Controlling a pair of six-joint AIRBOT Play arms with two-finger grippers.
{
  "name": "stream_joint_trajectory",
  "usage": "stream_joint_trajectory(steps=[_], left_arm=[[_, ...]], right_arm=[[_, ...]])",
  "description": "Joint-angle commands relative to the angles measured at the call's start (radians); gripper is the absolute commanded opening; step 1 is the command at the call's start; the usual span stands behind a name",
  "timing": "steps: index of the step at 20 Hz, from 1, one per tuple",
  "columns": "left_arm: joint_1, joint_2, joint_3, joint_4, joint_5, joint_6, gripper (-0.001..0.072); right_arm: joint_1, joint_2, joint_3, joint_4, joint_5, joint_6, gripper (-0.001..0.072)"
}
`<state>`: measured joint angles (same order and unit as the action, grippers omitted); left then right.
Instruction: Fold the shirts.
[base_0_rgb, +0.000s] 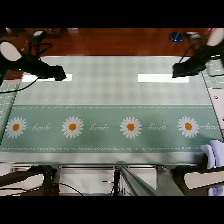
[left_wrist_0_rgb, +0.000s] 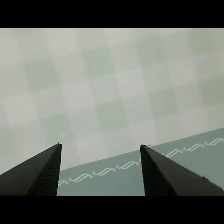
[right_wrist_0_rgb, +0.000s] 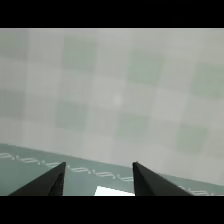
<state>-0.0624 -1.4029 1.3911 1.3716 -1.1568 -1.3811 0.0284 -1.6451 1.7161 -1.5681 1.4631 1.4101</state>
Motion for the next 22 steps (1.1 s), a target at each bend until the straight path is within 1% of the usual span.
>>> stream_joint_trajectory(steps=[1, 8, 12, 15, 17, 19, 21, 22], left_arm=[[-0.031, -0.096, 0.065, 0.117, -0.109, -0.053, 0.0585], [-0.031, -0.166, 0.065, 0.117, -0.084, -0.053, 0.0584], [-0.032, -0.176, 0.065, 0.117, -0.088, -0.053, 0.0584], [-0.032, -0.176, 0.065, 0.117, -0.112, -0.053, 0.0584], [-0.032, -0.176, 0.065, 0.117, -0.123, -0.053, 0.0585], [-0.032, -0.176, 0.065, 0.117, -0.134, -0.053, 0.0584], [-0.032, -0.176, 0.065, 0.117, -0.138, -0.053, 0.0585], [-0.032, -0.176, 0.065, 0.117, -0.138, -0.053, 0.0585]], right_arm=[[0.15, -0.062, 0.024, -0.087, 0.12, 0.033, 0.049], [0.119, -0.059, 0.024, -0.101, 0.13, 0.191, 0.0489], [0.1, -0.059, 0.022, -0.159, 0.173, 0.194, 0.0487], [0.058, -0.039, -0.032, -0.155, 0.174, 0.188, 0.0423], [0.032, -0.009, -0.074, -0.117, 0.122, 0.167, 0.0423], [0.021, 0.037, -0.105, -0.082, 0.04, 0.142, 0.0424], [0.021, 0.065, -0.125, -0.109, -0.023, 0.127, 0.0426], [0.017, 0.065, -0.131, -0.107, -0.024, 0.127, 0.0429]])
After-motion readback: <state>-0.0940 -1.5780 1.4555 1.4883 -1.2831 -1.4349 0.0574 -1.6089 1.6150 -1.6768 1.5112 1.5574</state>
